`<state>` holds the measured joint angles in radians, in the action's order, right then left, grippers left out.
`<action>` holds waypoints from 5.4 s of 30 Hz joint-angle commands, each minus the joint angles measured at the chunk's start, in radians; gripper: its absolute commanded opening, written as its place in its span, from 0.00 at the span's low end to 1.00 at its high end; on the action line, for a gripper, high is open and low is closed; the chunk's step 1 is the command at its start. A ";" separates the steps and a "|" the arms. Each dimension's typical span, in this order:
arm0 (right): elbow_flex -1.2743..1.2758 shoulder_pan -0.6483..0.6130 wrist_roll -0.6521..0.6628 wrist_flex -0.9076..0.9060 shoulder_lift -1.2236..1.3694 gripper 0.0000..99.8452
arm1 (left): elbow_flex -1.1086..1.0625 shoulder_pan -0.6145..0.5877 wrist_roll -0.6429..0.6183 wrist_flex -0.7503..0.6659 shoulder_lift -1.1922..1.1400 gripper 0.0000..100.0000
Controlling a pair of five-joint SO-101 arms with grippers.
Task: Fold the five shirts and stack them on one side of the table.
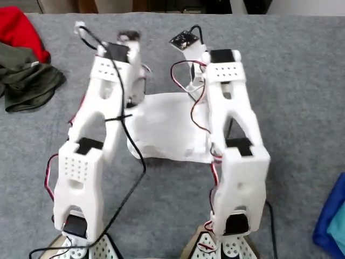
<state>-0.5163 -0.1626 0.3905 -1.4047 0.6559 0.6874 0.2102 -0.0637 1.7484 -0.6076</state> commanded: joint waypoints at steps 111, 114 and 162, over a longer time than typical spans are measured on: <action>0.090 0.111 0.126 -0.288 -0.226 0.01 | -0.226 0.247 -0.077 0.002 0.197 0.02; 0.170 0.114 0.127 -0.161 -0.225 0.01 | -0.305 0.247 -0.077 -0.046 0.191 0.02; -0.616 0.130 0.014 -0.384 -0.021 0.01 | 0.127 0.006 -0.049 -0.060 0.035 0.02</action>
<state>-1.3111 -0.0368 0.4488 -1.7683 0.8493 0.7626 0.2501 -0.1235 1.7177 -0.5232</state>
